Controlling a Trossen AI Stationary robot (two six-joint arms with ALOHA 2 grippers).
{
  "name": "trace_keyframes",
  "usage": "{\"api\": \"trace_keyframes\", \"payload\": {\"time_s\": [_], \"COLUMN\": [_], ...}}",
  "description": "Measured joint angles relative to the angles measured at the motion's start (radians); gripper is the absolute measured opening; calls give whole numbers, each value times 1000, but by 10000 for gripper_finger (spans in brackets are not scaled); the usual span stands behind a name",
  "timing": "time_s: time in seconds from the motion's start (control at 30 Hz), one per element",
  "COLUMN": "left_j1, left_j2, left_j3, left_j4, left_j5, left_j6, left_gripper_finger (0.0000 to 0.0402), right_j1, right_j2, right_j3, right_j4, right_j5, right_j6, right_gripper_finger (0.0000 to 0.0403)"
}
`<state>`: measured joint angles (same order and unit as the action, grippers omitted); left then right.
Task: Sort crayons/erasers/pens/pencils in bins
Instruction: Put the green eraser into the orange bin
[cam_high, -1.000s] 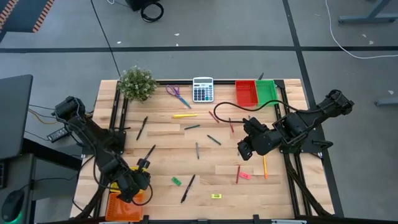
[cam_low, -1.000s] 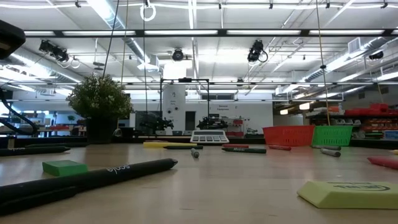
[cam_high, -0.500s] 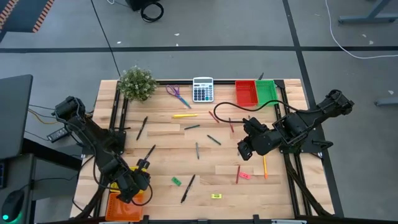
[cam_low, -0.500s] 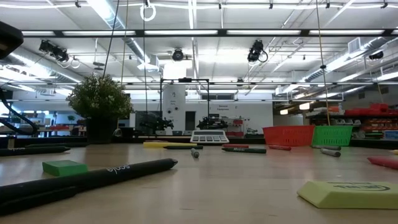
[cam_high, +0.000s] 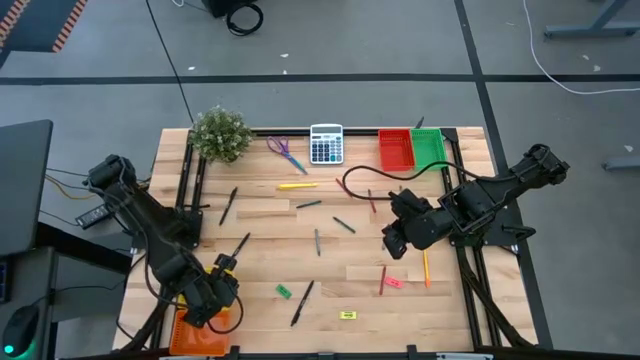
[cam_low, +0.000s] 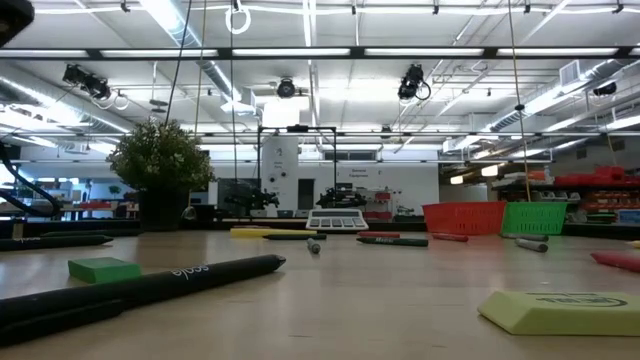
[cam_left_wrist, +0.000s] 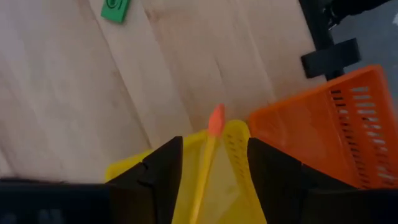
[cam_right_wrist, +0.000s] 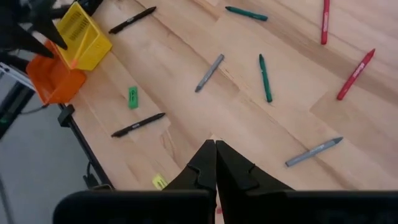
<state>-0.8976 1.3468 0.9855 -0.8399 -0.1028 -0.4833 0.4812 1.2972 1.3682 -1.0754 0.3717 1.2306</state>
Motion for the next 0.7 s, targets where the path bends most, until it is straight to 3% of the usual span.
{"api": "trace_keyframes", "payload": {"time_s": [0.2,0.43,0.7], "left_j1": [121,363,430], "left_j2": [1,85,200], "left_j3": [80,78,78], "left_j4": [62,189,341], "left_j5": [-149,11,110], "left_j6": [120,232,449], "left_gripper_finger": [175,159,173], "right_j1": [0,32,162], "right_j2": [0,-50,-138], "right_j3": [0,0,0], "right_j4": [-75,-107,-107], "right_j5": [-11,-17,56], "right_j6": [-79,-43,55], "right_gripper_finger": [10,10,10]}}
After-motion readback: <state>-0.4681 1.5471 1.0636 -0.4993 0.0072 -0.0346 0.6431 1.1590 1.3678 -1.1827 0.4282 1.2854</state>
